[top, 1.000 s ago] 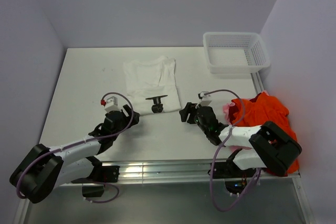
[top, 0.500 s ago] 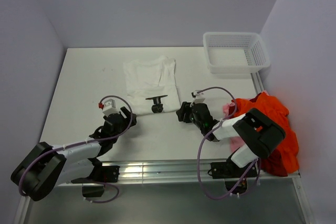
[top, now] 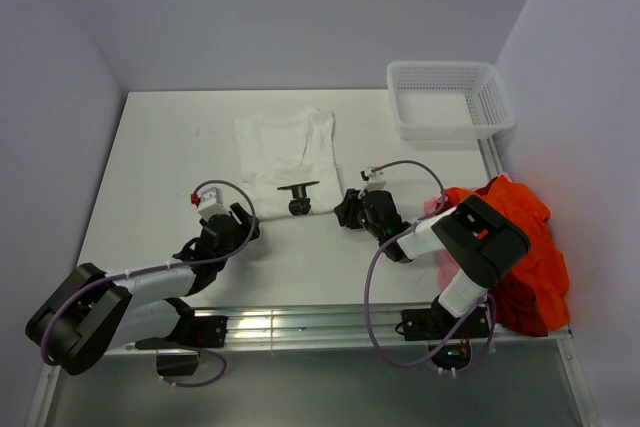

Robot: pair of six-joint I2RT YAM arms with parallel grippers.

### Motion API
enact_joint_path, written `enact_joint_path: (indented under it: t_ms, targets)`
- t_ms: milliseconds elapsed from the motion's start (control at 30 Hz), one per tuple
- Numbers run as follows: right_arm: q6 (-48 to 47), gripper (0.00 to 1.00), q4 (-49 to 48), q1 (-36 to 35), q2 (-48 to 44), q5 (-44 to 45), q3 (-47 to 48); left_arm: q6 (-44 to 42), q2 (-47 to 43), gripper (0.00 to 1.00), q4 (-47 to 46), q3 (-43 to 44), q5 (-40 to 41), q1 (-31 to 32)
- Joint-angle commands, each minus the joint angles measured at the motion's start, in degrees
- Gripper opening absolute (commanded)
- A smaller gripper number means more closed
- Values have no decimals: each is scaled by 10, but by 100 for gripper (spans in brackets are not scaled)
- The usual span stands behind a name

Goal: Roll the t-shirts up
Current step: Roll the tshirt

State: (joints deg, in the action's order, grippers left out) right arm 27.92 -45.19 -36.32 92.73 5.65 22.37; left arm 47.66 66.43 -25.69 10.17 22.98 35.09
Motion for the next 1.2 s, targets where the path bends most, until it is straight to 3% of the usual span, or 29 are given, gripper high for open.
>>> enact_joint_path:
  t_ms: [0,500,800,1167]
  targets:
    - [-9,43,-26,4,5,-6,21,-13,-1,66,-19,18,9,2]
    - [5,0,-30,5,-7,17,0,-21,40,59,-16,42,28,2]
    - [32,0,-75,5,-61,69,-78,-30,55,59,-29,49,30,2]
    - [31,0,-58,5,-63,70,-76,-62,52,59,-91,27,-43,2]
